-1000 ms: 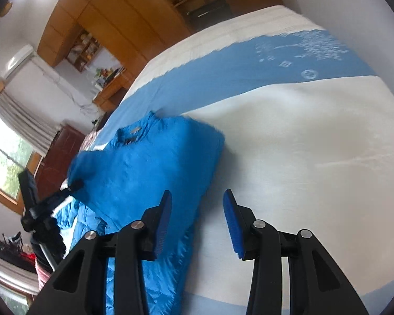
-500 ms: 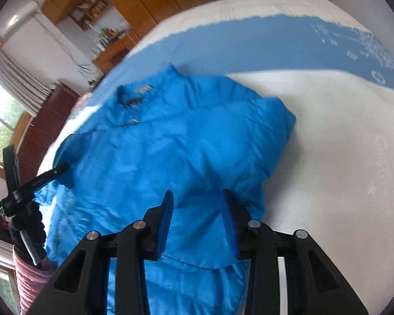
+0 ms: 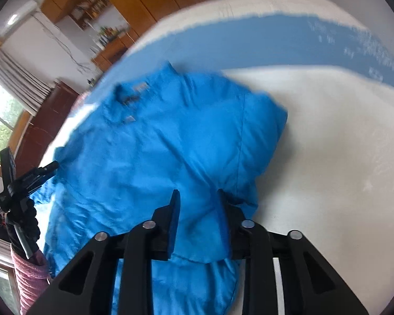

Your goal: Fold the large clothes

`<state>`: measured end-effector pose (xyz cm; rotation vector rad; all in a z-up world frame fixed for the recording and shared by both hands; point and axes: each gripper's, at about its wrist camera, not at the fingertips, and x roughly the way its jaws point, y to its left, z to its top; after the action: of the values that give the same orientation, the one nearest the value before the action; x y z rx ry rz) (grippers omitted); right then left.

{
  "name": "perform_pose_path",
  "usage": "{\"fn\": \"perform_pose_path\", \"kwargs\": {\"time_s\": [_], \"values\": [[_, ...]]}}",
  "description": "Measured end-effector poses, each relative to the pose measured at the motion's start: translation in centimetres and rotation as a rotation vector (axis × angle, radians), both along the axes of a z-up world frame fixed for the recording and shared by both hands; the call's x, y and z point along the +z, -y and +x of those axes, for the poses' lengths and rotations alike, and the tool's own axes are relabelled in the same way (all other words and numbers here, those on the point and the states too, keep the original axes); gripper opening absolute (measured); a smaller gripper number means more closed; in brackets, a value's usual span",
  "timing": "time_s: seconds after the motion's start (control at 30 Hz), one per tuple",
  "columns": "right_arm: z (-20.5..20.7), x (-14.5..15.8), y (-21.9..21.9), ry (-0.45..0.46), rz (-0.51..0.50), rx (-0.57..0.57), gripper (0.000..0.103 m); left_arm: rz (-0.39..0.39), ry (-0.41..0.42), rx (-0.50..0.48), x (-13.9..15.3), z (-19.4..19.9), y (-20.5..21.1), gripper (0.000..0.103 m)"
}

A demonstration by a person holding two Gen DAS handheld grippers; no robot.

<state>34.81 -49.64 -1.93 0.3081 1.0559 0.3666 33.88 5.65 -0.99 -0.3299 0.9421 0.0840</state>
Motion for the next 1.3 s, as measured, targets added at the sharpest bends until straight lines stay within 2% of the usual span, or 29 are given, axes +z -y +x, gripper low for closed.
{"fn": "perform_pose_path", "kwargs": {"time_s": [0.07, 0.17, 0.27, 0.37, 0.47, 0.53, 0.63, 0.73, 0.8, 0.9, 1.0, 1.07, 1.17, 1.3], "values": [[-0.2, 1.6, -0.5, 0.053, -0.018, -0.010, 0.030, 0.079, 0.067, 0.011, 2.7, -1.0, 1.2, 0.041], [0.9, 2.8, -2.5, 0.090, -0.059, -0.038, 0.030, 0.113, 0.086, -0.070, 4.1, -0.6, 4.9, 0.042], [2.7, 2.5, -4.7, 0.116, -0.108, -0.062, 0.030, 0.122, 0.059, -0.179, 2.9, 1.3, 9.8, 0.043], [4.4, 0.9, -5.8, 0.113, -0.142, -0.077, 0.030, 0.111, -0.011, -0.202, -0.2, 3.7, 12.1, 0.043], [5.8, -1.1, -6.1, 0.075, -0.149, -0.088, 0.030, 0.133, -0.077, -0.182, -3.4, 5.5, 12.0, 0.043], [6.5, -2.9, -6.2, 0.041, -0.161, -0.076, 0.026, 0.106, -0.098, -0.200, -5.2, 6.3, 11.4, 0.044], [6.6, -3.6, -6.3, 0.041, -0.153, -0.071, 0.026, 0.115, -0.089, -0.219, -5.5, 6.4, 11.4, 0.044], [6.3, -2.9, -5.4, 0.015, -0.100, -0.083, 0.026, 0.126, -0.109, -0.200, -4.9, 6.4, 11.6, 0.044], [5.0, -1.8, -5.1, 0.036, -0.070, -0.067, 0.028, 0.136, -0.087, -0.196, -3.7, 5.1, 11.7, 0.043], [2.0, 0.0, -5.4, 0.085, -0.096, -0.033, 0.029, 0.159, -0.033, -0.250, -2.2, 2.5, 12.9, 0.044], [-0.3, 0.5, -6.0, 0.087, -0.079, 0.008, 0.029, 0.158, -0.033, -0.299, -2.2, 0.8, 14.1, 0.044], [-1.1, 0.0, -6.6, 0.071, -0.096, 0.019, 0.029, 0.177, -0.049, -0.304, -3.0, 0.5, 14.4, 0.044], [-1.1, -2.2, -7.0, 0.025, -0.139, 0.016, 0.027, 0.184, -0.081, -0.300, -4.8, 0.8, 14.0, 0.050], [-1.2, -3.9, -6.9, 0.033, -0.119, -0.008, 0.026, 0.179, -0.062, -0.304, -5.7, 0.9, 13.5, 0.050]]}}
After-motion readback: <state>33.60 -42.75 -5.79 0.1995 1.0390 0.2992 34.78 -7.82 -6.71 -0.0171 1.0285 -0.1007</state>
